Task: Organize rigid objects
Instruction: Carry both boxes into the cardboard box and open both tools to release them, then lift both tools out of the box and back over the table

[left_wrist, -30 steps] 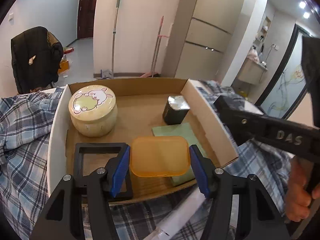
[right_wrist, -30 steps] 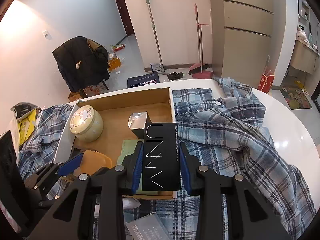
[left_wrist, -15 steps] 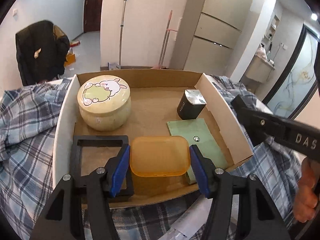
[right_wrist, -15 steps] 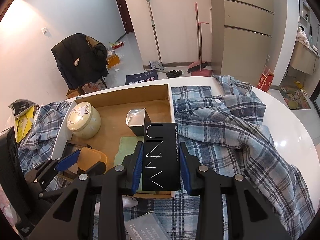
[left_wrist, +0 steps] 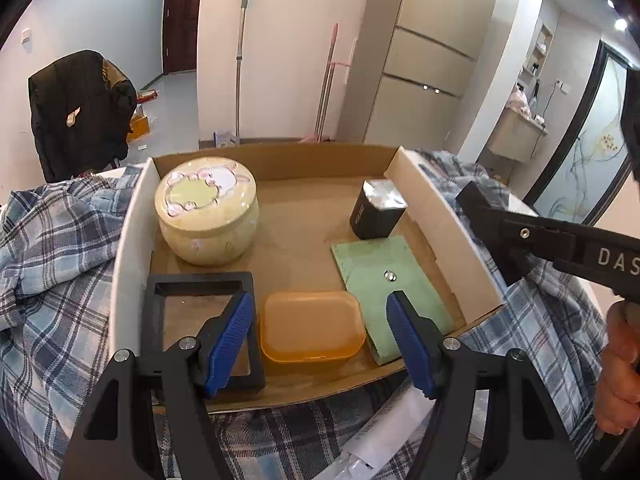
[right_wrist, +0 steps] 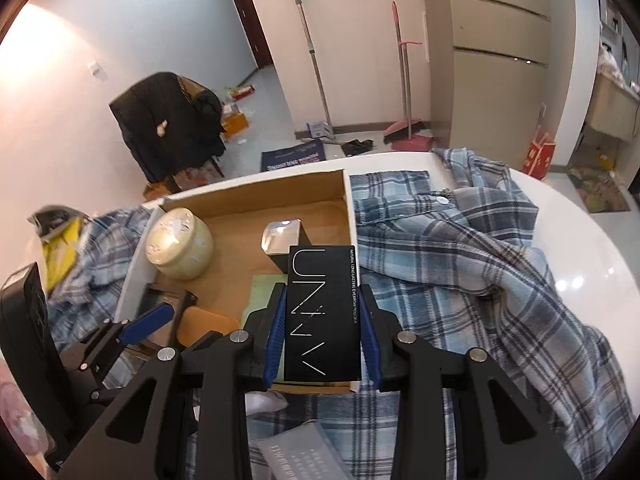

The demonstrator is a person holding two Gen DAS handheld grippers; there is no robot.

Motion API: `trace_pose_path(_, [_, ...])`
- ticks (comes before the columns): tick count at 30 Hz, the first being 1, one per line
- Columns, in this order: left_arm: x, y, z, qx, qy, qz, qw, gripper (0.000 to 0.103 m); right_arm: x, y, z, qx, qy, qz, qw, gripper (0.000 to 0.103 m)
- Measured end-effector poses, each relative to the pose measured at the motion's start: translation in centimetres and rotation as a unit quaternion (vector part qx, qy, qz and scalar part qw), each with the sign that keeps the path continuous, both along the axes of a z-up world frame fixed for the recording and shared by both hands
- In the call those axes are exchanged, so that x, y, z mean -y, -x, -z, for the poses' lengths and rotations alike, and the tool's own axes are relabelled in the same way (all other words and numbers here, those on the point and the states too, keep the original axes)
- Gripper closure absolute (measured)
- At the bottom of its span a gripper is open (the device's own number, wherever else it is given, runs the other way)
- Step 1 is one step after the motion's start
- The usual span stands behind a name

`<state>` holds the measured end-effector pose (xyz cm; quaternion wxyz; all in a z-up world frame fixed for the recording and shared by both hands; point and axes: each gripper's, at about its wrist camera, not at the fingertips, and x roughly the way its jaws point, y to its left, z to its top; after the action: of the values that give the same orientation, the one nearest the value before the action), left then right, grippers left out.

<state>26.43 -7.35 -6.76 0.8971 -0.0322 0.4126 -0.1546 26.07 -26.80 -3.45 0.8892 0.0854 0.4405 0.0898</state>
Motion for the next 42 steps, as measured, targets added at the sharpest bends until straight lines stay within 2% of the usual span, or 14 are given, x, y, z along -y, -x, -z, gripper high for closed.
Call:
trace_pose_path(3, [-0.9,0.9,-1.5,0.039,0.024,-0.007,0.9989,0.031,0.5,0.0,-0.1,0.000,-0.048,-0.008,0.999,0.071])
trace_pose_path(5, [-1.6,2.0,-2.7,0.086,0.036,-0.022,0.9954,0.025,0.5,0.0,-0.1,0.004,-0.057,-0.008,0.998,0.071])
trace_pose_path(6, [-1.9,2.5,-3.1,0.112,0.035,-0.034,0.9926,0.017,0.4,0.0,0.0,0.006,-0.054,-0.007,0.998,0.071])
trace_pose_path(8, [-2.3,3.9,-3.9,0.178,0.013,-0.080,0.9807,0.016,0.1,0.0,0.2,0.007,-0.043,-0.005,0.999,0.071])
trace_pose_path(11, [-2.4,4.6,-4.6,0.214,-0.006,-0.103,0.9714,0.016,-0.6,-0.3,1.0,-0.003,-0.037,-0.009,0.999,0.071])
trace_pose_path(15, [-3.5,5.0,-5.0,0.224,0.018,-0.116,0.9674,0.016,-1.5,-0.4,2.0,-0.012,-0.024,-0.019,0.999,0.071])
trace_pose_path(20, [-4.0,5.6,-6.2,0.259,-0.008,-0.130,0.9570,0.015,-3.3,-0.3,2.7,-0.002,0.003,-0.057,0.998,0.070])
trace_pose_path(24, [-3.9,6.1,-6.8,0.268,0.007,-0.121,0.9558,0.014,-4.6,0.1,3.0,0.008,0.044,-0.073,0.996,0.070])
trace_pose_path(27, [-3.9,6.3,-7.4,0.265,0.000,-0.110,0.9578,0.014,-4.8,0.0,3.6,0.000,0.047,-0.078,0.996,0.070])
trace_pose_path(33, [-5.2,7.8,-9.6,0.291,0.028,-0.114,0.9496,0.013,-4.7,-0.4,4.3,-0.010,0.061,-0.076,0.995,0.070])
trace_pose_path(34, [-5.4,7.9,-9.8,0.291,0.033,-0.115,0.9492,0.013,-4.6,-0.4,4.4,-0.011,0.060,-0.075,0.995,0.069])
trace_pose_path(37, [-5.6,8.0,-10.3,0.287,0.039,-0.114,0.9504,0.013,-4.3,-0.3,3.7,0.000,0.053,-0.069,0.996,0.043])
trace_pose_path(40, [-5.9,7.0,-11.6,0.223,0.049,-0.126,0.9655,0.013,-3.7,0.5,1.5,0.033,0.049,-0.061,0.996,0.041])
trace_pose_path(42, [-6.4,7.7,-12.8,0.224,0.076,-0.124,0.9637,0.013,-3.2,1.5,-0.8,0.065,0.043,-0.059,0.995,0.040])
